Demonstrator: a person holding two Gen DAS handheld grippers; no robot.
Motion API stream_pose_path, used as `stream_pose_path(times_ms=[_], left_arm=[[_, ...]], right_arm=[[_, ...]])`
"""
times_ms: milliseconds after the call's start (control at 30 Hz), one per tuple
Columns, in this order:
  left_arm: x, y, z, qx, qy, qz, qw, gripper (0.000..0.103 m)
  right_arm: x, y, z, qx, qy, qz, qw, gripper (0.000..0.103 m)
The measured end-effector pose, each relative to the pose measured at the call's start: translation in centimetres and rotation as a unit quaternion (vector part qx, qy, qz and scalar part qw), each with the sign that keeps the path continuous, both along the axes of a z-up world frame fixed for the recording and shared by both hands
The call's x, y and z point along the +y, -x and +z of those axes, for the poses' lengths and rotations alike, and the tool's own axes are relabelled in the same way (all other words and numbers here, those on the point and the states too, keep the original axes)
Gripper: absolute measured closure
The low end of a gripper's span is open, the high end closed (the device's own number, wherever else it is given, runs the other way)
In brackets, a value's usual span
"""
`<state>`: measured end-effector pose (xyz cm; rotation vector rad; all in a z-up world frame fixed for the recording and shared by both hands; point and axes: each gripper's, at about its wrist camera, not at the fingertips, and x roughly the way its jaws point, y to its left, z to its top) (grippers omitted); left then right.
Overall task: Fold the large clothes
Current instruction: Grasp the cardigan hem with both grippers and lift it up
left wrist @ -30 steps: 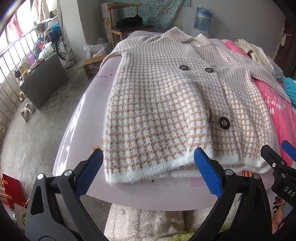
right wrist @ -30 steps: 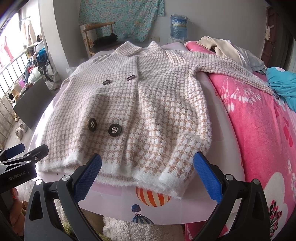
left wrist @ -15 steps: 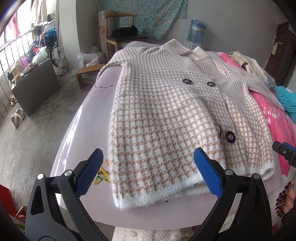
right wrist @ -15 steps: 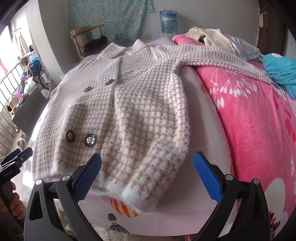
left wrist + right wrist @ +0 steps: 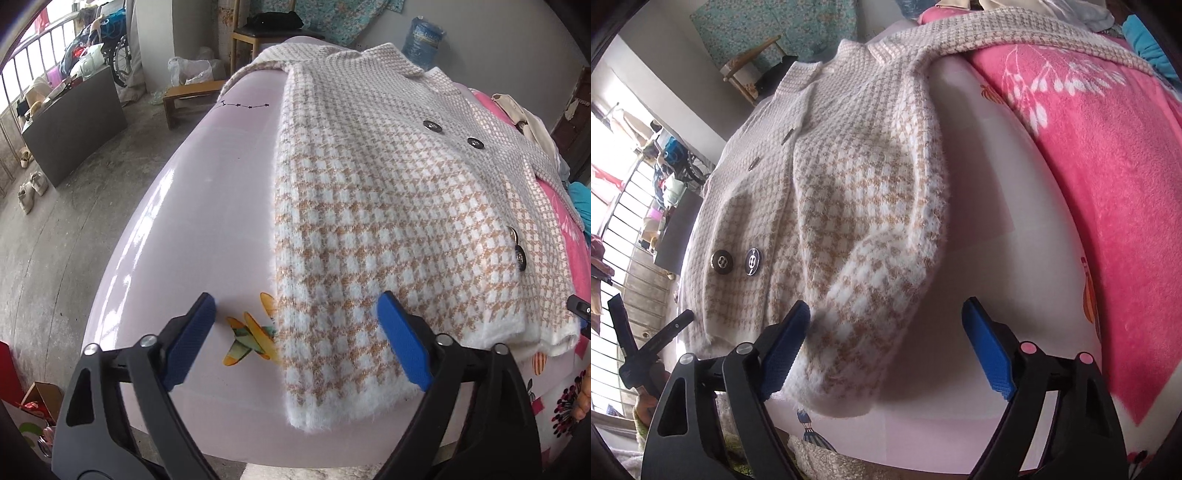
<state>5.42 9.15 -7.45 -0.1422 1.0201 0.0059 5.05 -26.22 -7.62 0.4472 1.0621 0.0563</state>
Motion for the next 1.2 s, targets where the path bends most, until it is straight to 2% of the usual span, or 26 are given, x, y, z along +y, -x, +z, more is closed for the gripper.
stream_pose_path(times_ms=[67,133,233,300,400,433,467,500,533,567,733,867,1033,1200], left_arm=[[-0.2,-0.3,0.1,-0.007,-0.014,-0.004,0.9999,0.040],[-0.6,-0.5,0.3,-0.007,-0.016,-0.012,0.9998,0.050],[-1.3,-0.7,0.4,-0.004,-0.028,-0.018,0.9994,0.060],[-1.6,-0.6,0.4,-0.007,-0.030,-0.014,0.9994,0.065],[-2.1,-0.6,0.3,-0.014,-0.029,-0.004,0.9995,0.076],[-2.2,-0.6,0.5,-0.020,-0.029,-0.001,0.9994,0.086],[-2.3,-0.6,0.7,-0.025,-0.028,-0.002,0.9993,0.092],[-2.3,-0.5,0.9,-0.027,-0.026,-0.004,0.9993,0.093],[-2.3,-0.4,1.2,-0.031,-0.026,-0.007,0.9992,0.095],[-2.2,-0.2,1.7,-0.037,-0.026,-0.011,0.9989,0.095],[-1.8,1.7,5.8,-0.096,-0.050,-0.035,0.9936,0.097],[-1.2,3.2,8.8,-0.119,-0.029,-0.045,0.9915,0.097],[-1.3,6.1,9.4,-0.104,-0.031,-0.052,0.9927,0.097],[0.2,10.3,8.3,-0.054,-0.005,-0.037,0.9979,0.097]], right_arm=[[0.2,-0.8,-0.2,0.001,-0.010,0.002,1.000,0.035],[0.4,-1.4,-0.3,-0.002,-0.009,0.006,1.000,0.046],[0.9,-1.7,-0.4,0.004,0.003,0.013,1.000,0.058],[1.3,-1.5,-0.4,0.006,0.018,0.017,1.000,0.063],[1.4,-1.6,-0.4,0.001,0.033,0.021,0.999,0.065],[1.4,-1.7,-0.4,-0.001,0.036,0.023,0.999,0.068],[1.4,-1.8,-0.3,-0.002,0.041,0.025,0.999,0.069],[1.3,-1.9,-0.2,-0.001,0.045,0.027,0.999,0.076],[1.2,-1.8,0.1,-0.006,0.045,0.028,0.999,0.088],[0.9,-1.7,0.5,-0.015,0.043,0.026,0.999,0.092],[0.0,-0.4,4.4,-0.065,0.033,0.029,0.997,0.095],[0.6,1.0,7.1,-0.097,0.050,0.041,0.993,0.096],[0.1,3.7,8.9,-0.115,0.048,0.046,0.991,0.096],[-0.9,8.3,8.7,-0.088,0.024,0.047,0.995,0.096]])
